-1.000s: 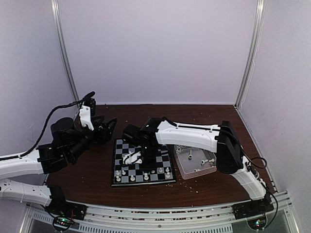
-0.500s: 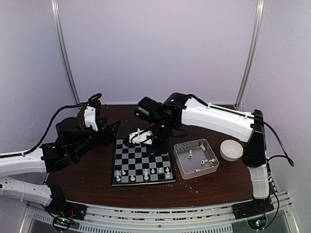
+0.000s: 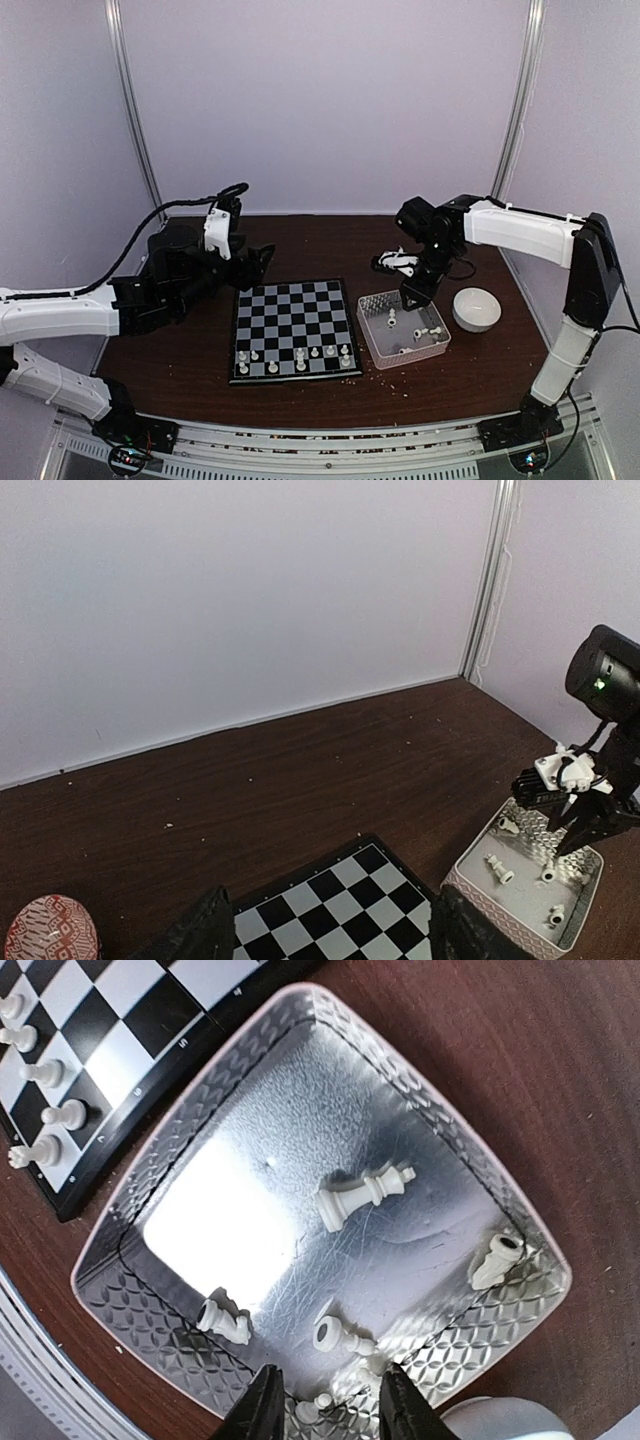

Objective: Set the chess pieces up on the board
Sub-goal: Pick up the chess piece from the storage box.

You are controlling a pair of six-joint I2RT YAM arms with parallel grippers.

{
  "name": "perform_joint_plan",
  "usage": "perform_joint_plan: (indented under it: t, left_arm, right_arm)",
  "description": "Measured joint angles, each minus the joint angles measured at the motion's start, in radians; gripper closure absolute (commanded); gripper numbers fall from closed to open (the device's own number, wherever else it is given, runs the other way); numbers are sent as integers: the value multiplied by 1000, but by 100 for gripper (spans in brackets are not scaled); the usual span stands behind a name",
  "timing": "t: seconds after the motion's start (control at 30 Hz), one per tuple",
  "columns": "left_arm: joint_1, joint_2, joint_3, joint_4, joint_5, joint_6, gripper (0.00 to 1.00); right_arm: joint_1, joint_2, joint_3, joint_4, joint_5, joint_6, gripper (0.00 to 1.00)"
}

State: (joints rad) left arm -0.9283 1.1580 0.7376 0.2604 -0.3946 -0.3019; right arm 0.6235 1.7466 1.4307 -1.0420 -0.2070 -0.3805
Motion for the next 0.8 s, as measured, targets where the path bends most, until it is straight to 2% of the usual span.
perform_joint_plan:
  t: [0.13,0.37,0.5,0.8]
  left_arm:
    - [0,42,20,-2,21,-14,32]
    - [0,25,29,-16,32,-46,33]
    - [0,-4,21,-23,27,-66,33]
    - [0,-2,19,-25,21,-88,34]
  right_arm:
    - [-6,4,-95,92,2,73,65]
    - [-8,119,-72,222,-55,190,64]
    - [-8,179,-71,251,-70,232,63]
    - [-8,184,-62,293,-15,274,63]
